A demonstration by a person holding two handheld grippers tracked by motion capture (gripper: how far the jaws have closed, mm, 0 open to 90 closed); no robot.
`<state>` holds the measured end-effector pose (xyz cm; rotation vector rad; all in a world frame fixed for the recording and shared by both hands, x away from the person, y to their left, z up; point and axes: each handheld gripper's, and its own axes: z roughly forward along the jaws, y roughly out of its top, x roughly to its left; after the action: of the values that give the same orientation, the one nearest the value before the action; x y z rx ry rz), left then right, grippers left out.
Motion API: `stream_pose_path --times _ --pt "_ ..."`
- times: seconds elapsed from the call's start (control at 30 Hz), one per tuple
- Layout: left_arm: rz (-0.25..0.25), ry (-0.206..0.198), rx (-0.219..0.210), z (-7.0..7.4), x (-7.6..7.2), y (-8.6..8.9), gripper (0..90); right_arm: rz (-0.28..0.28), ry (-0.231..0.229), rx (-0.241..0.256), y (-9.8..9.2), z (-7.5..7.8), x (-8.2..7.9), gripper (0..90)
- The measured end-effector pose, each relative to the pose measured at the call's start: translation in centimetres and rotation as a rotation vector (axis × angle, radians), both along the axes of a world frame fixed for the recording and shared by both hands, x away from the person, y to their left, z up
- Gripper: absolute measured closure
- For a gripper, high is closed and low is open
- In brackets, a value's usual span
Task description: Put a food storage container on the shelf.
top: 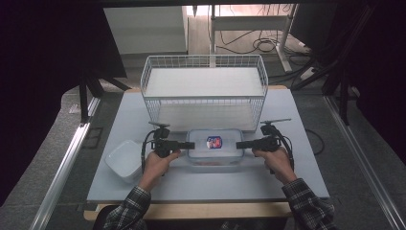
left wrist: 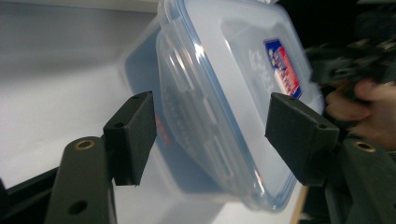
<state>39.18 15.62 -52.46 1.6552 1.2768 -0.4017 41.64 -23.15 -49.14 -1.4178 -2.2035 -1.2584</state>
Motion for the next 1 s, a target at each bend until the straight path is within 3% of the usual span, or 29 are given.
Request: stream_pose_path --times 0.07,0.17,0.23,0.3,0.43,0.57,0.73,0.83,0.9,1.0 --pt "-0.032 0.03 -0.024 -0.3 0.3 -0.3 35.1 -0.001 0.046 0.033 -0.2 -0.3 0.6 43.0" --pt "-0.021 0.038 -0.014 0.0 0.1 -0.4 34.6 -0.007 0.077 0.05 -0.5 -0.4 0.7 50.7" --pt "-0.009 0.033 -0.034 0.2 -0.4 -0.1 39.0 -0.003 0.094 0.06 -0.8 -0.1 0.5 55.1" --pt "-0.016 0.016 -0.041 0.5 -0.9 0.2 42.6 0.001 0.091 0.066 -1.0 0.2 0.2 58.3" --pt "-0.033 -0.023 -0.05 0.8 -2.0 0.6 50.1 0.024 0.032 0.037 -1.1 1.2 -1.3 63.5" --pt "-0.037 -0.049 -0.029 1.1 -2.5 0.4 50.5 0.037 -0.041 -0.016 -0.6 1.6 -2.2 60.6" --pt "-0.049 -0.061 -0.028 0.9 -2.8 0.5 50.8 0.046 -0.042 0.018 -0.6 1.0 -1.6 54.9" --pt "-0.056 -0.062 -0.03 0.8 -2.8 0.6 50.6 0.069 -0.055 0.012 -0.6 1.0 -1.1 53.1" --pt "-0.065 -0.076 -0.023 0.8 -2.8 0.4 51.0 0.082 -0.034 0.018 -0.6 0.8 -0.7 47.5" --pt "-0.062 -0.068 -0.029 0.8 -2.8 0.4 50.8 0.086 0.031 0.093 -1.0 0.1 -0.2 48.4"
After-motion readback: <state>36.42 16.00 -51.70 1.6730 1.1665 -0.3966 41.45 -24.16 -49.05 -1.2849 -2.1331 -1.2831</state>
